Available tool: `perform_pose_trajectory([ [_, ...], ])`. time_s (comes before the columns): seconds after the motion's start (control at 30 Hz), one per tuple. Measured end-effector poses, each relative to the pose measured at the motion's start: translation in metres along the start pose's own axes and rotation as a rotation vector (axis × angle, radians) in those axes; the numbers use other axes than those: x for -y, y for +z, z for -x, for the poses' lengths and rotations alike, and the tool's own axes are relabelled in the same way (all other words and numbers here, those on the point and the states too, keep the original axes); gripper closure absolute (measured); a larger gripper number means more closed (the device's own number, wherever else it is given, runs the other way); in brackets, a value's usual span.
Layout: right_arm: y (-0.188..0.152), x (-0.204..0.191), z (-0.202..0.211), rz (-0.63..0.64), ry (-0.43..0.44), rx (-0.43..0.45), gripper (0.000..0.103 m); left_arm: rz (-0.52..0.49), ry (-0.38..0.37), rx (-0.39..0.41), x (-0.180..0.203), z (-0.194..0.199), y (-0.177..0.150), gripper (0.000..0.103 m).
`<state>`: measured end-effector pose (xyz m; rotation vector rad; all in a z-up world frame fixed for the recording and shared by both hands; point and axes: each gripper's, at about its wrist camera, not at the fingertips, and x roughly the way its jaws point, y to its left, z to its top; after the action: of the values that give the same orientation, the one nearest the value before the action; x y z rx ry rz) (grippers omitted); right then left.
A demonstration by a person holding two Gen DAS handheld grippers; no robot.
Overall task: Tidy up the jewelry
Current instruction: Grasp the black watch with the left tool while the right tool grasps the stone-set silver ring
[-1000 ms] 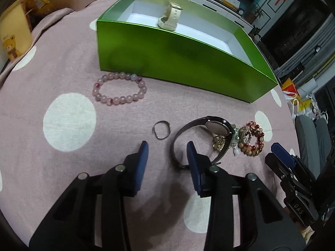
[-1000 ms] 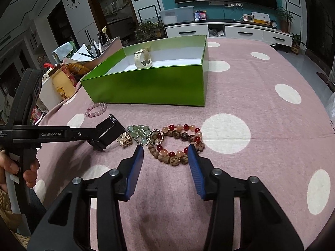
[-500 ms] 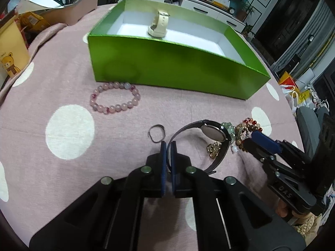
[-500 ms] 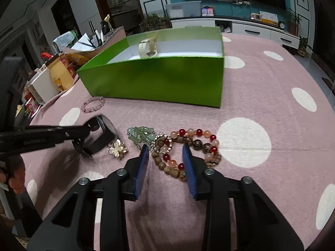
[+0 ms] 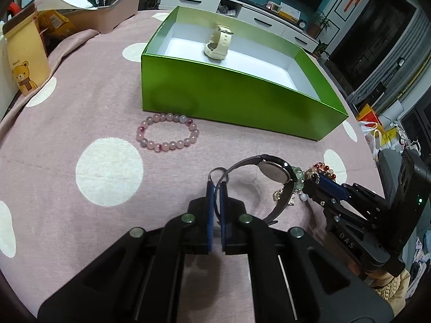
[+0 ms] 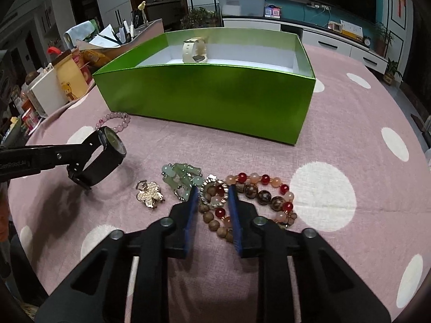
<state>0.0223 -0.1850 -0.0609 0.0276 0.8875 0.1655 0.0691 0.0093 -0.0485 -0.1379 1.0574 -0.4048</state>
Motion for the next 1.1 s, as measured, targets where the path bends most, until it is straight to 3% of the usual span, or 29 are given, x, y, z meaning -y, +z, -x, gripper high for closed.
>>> perform_pose_trajectory([
  [0.2, 0.001, 0.004, 0.001, -0.016, -0.010, 0.007, 0.082, 0.002, -0.008, 0.002, -0.001, 0.002, -0.002, 0.100],
  [0.63, 0.005, 0.009, 0.061, -0.066, 0.041, 0.161, 0.082, -0.008, -0.018, 0.049, 0.000, 0.022, 0.003, 0.100],
  [1.1, 0.021, 0.011, 0.089, -0.070, 0.077, 0.286, 0.082, -0.022, 0.028, 0.141, 0.013, 0.058, 0.033, 0.100],
])
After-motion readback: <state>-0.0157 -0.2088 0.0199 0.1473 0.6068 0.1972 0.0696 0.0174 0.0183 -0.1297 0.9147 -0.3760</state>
